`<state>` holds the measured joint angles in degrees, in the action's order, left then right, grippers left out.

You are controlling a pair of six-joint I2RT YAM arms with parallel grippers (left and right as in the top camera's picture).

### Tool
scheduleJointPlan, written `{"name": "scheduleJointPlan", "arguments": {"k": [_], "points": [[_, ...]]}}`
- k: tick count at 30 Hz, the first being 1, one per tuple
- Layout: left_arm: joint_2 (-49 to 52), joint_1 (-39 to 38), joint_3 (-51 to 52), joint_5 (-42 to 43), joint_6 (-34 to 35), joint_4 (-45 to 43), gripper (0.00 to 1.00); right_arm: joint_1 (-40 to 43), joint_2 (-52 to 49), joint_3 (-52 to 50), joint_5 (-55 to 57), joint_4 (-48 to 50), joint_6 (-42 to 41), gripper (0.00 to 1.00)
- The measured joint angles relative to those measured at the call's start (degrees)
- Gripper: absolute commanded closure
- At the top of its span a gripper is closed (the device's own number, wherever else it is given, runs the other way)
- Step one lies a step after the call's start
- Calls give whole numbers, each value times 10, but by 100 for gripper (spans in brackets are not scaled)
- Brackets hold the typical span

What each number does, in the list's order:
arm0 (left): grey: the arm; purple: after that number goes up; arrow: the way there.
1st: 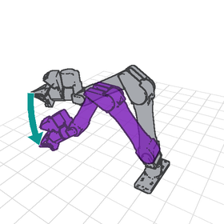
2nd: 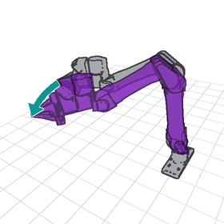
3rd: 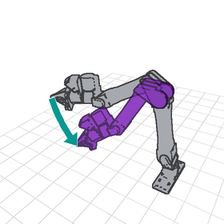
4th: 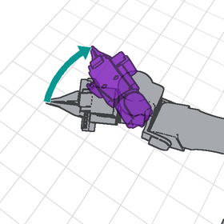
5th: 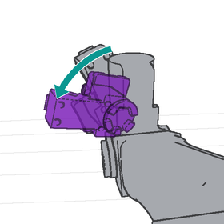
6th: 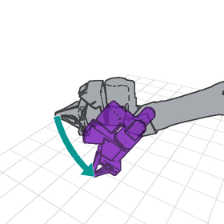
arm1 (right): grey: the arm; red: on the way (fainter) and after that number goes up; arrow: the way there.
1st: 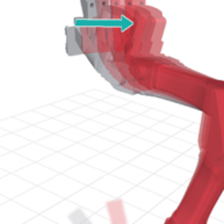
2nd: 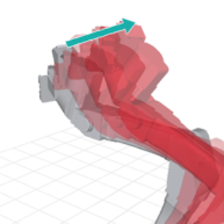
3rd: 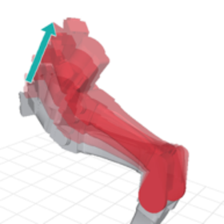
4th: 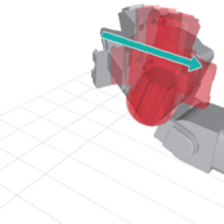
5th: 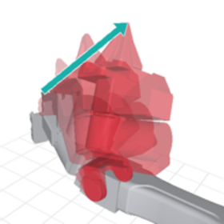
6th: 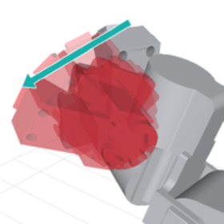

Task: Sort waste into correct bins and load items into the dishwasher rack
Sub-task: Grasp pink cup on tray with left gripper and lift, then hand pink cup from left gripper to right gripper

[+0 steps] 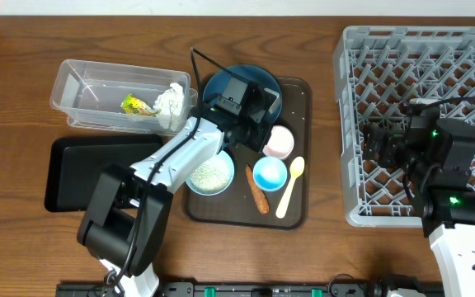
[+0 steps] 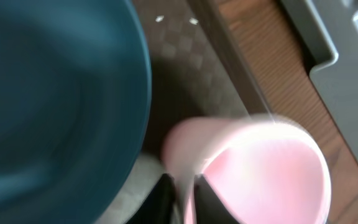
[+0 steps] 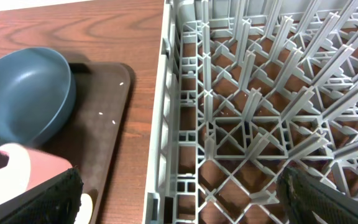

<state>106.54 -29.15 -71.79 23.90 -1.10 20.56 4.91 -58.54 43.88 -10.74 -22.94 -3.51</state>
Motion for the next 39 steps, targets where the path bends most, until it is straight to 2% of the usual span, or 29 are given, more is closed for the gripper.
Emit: {"name": "scheduleJointPlan", "arguments": {"k": [12, 16, 21, 26, 29, 34, 39], "points": [[0, 9, 0, 1, 18, -16, 94, 0, 0, 0, 2, 3, 0, 1], [-10, 42, 0, 14, 73, -55, 94, 0, 0, 0, 13, 22, 0, 1], [-38, 113, 0, 88, 168, -106, 93, 0, -18, 0, -11, 58, 1, 1], [-41, 182, 0, 198, 265, -143, 93, 0, -85, 1, -158, 150, 5, 1], [-41, 209, 0, 273, 303, -176, 94, 0, -137, 3, -273, 233, 4, 5], [-41, 213, 0, 370, 329, -208, 94, 0, -223, 5, -438, 358, -23, 1], [-41, 204, 0, 406, 342, -210, 94, -25, -295, 5, -538, 438, -61, 1]]}}
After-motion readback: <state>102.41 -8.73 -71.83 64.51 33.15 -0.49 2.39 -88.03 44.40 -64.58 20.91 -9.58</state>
